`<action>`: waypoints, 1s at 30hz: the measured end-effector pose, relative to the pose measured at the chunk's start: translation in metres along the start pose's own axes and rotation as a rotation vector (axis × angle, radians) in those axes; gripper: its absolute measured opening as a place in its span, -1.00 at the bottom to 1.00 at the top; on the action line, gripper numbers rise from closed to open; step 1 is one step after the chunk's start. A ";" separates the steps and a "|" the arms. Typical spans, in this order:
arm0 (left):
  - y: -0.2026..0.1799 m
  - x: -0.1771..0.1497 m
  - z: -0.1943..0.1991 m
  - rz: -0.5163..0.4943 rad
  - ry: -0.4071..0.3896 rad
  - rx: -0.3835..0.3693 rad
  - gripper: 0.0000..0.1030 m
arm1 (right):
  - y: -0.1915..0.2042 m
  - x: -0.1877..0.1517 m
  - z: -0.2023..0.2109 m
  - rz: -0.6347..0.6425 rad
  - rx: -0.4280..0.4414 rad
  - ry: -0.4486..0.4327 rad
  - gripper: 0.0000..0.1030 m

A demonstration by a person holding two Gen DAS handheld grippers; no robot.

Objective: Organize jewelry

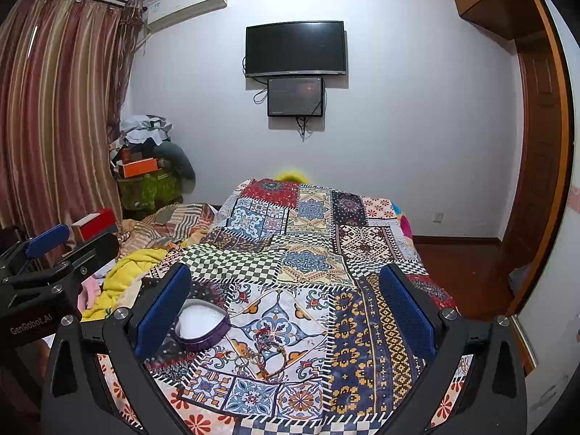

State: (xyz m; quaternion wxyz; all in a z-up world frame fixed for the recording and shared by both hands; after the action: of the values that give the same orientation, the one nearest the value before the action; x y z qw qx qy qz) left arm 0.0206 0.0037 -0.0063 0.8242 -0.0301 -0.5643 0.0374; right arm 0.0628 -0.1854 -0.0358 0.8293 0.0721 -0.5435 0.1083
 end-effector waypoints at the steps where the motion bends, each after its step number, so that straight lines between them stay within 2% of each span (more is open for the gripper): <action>1: 0.000 0.000 0.000 0.000 0.001 0.001 1.00 | 0.000 0.000 0.000 0.000 0.000 0.000 0.99; 30: -0.004 0.001 0.000 0.001 0.000 -0.004 1.00 | 0.001 -0.001 -0.002 0.002 0.000 0.001 0.99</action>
State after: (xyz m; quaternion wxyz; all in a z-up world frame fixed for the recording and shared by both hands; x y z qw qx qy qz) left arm 0.0213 -0.0005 -0.0054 0.8240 -0.0321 -0.5645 0.0363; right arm 0.0642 -0.1836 -0.0374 0.8294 0.0714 -0.5432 0.1091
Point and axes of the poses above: each gripper's, at about its wrist camera, not at the fingertips, and z roughly against the way its jaws point, y to its left, x to its top, the point moved 2 cm from there along -z, roughly the way its jaws point, and after that the axes turned 5 degrees about y, right-handed, at the moved point
